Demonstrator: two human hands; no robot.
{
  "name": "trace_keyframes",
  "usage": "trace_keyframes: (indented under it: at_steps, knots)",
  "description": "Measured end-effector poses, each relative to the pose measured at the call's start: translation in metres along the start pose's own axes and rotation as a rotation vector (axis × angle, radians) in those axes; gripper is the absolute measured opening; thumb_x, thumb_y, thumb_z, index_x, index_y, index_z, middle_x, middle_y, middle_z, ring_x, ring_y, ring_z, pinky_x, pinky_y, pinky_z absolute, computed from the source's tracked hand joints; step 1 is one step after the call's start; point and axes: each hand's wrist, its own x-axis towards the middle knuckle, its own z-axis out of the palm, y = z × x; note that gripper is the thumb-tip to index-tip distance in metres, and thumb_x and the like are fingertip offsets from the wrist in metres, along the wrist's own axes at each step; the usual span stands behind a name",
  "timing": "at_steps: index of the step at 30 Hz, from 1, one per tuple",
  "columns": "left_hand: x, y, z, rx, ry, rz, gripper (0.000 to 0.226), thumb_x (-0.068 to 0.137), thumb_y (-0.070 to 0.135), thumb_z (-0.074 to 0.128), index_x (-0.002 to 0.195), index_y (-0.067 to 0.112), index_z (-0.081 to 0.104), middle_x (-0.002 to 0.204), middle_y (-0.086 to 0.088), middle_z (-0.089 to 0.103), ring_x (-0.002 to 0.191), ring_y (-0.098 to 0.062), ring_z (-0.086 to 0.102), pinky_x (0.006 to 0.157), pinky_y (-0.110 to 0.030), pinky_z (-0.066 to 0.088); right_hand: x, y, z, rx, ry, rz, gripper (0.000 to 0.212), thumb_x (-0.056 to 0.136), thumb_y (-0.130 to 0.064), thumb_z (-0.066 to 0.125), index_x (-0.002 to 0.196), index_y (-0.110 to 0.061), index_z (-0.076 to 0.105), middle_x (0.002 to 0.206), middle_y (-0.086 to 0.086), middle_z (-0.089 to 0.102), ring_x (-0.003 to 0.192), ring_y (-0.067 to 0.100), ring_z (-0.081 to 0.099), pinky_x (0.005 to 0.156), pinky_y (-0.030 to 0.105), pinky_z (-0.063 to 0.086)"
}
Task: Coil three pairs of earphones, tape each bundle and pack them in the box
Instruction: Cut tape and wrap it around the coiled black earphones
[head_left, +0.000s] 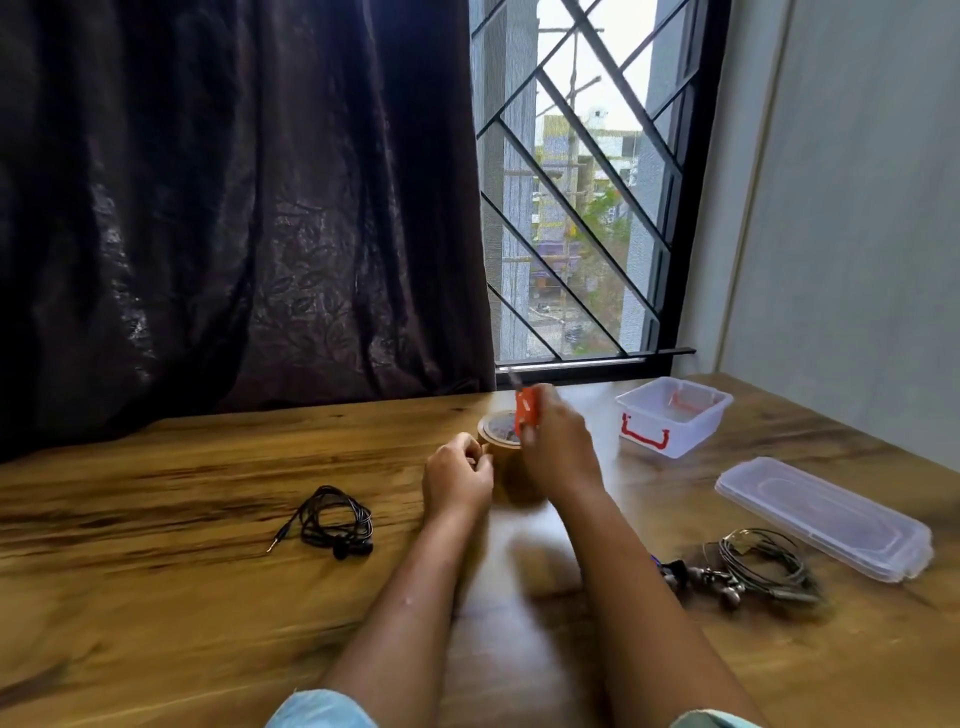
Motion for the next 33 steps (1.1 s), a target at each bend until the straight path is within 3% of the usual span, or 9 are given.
trace_keyframes:
  at_steps: [6, 9, 13, 16, 22, 25, 27, 33]
  knots:
    - [0.004, -0.005, -0.007, -0.08, -0.008, -0.034, 0.017, 0.079, 0.021, 0.068, 0.069, 0.02, 0.055, 0.071, 0.001, 0.062, 0.07, -0.019, 0.055, 0.061, -0.026, 0.037, 0.0, 0.007, 0.02, -0.076, -0.132, -0.044, 0.012, 0.093, -0.017, 0.048, 0.103, -0.016, 0.056, 0.105, 0.008, 0.062, 0.106, 0.031, 0.055, 0.072, 0.031, 0.039]
    - [0.007, -0.01, -0.006, -0.117, -0.013, -0.034, 0.022, 0.077, 0.02, 0.07, 0.064, 0.021, 0.053, 0.068, 0.0, 0.066, 0.068, -0.021, 0.061, 0.062, -0.029, 0.046, 0.002, 0.007, 0.02, -0.104, -0.168, -0.053, 0.013, 0.093, -0.014, 0.048, 0.104, -0.011, 0.054, 0.109, 0.012, 0.062, 0.104, 0.033, 0.056, 0.072, 0.03, 0.038]
    - [0.01, -0.013, -0.01, -0.129, 0.007, 0.022, 0.019, 0.076, 0.013, 0.071, 0.084, 0.025, 0.059, 0.068, 0.004, 0.061, 0.066, -0.015, 0.057, 0.067, -0.028, 0.047, 0.001, 0.005, 0.019, -0.102, -0.172, -0.07, 0.019, 0.093, -0.019, 0.054, 0.107, -0.006, 0.053, 0.111, 0.015, 0.061, 0.105, 0.033, 0.055, 0.074, 0.031, 0.038]
    - [0.013, -0.017, -0.011, -0.112, -0.018, 0.082, 0.023, 0.078, 0.009, 0.07, 0.096, 0.024, 0.07, 0.071, 0.002, 0.061, 0.065, -0.017, 0.055, 0.064, -0.026, 0.045, 0.0, 0.004, 0.02, -0.119, -0.155, -0.066, 0.014, 0.093, -0.01, 0.048, 0.106, -0.007, 0.052, 0.111, 0.015, 0.061, 0.101, 0.032, 0.057, 0.072, 0.029, 0.036]
    - [0.017, -0.021, -0.016, -0.063, -0.025, -0.003, 0.005, 0.082, 0.012, 0.067, 0.084, 0.011, 0.071, 0.083, -0.006, 0.07, 0.078, -0.021, 0.061, 0.064, -0.024, 0.042, -0.001, 0.004, 0.022, -0.12, -0.137, -0.052, 0.017, 0.093, -0.004, 0.043, 0.108, -0.007, 0.052, 0.11, 0.014, 0.06, 0.1, 0.031, 0.057, 0.072, 0.028, 0.036]
    - [0.023, -0.026, -0.018, -0.214, -0.046, -0.12, 0.014, 0.083, 0.012, 0.068, 0.072, 0.018, 0.064, 0.077, -0.007, 0.067, 0.064, -0.022, 0.062, 0.055, -0.026, 0.05, -0.001, 0.005, 0.022, -0.108, -0.134, -0.04, 0.017, 0.093, -0.005, 0.043, 0.108, -0.008, 0.052, 0.11, 0.014, 0.06, 0.1, 0.03, 0.057, 0.073, 0.027, 0.036]
    - [0.024, -0.029, -0.021, -0.342, -0.111, -0.194, 0.015, 0.085, 0.009, 0.067, 0.073, 0.017, 0.062, 0.076, -0.006, 0.063, 0.057, -0.016, 0.059, 0.047, -0.022, 0.048, -0.001, 0.006, 0.024, -0.103, -0.123, -0.032, 0.018, 0.093, -0.005, 0.042, 0.107, -0.009, 0.053, 0.11, 0.014, 0.06, 0.099, 0.03, 0.058, 0.072, 0.027, 0.037]
    - [0.023, -0.031, -0.027, -0.454, -0.169, -0.172, 0.016, 0.085, 0.001, 0.065, 0.077, 0.014, 0.059, 0.074, -0.006, 0.061, 0.06, -0.014, 0.057, 0.044, -0.021, 0.049, -0.001, 0.004, 0.025, -0.136, -0.096, -0.049, 0.018, 0.094, -0.008, 0.046, 0.109, -0.007, 0.056, 0.11, 0.013, 0.061, 0.101, 0.028, 0.058, 0.07, 0.025, 0.034]
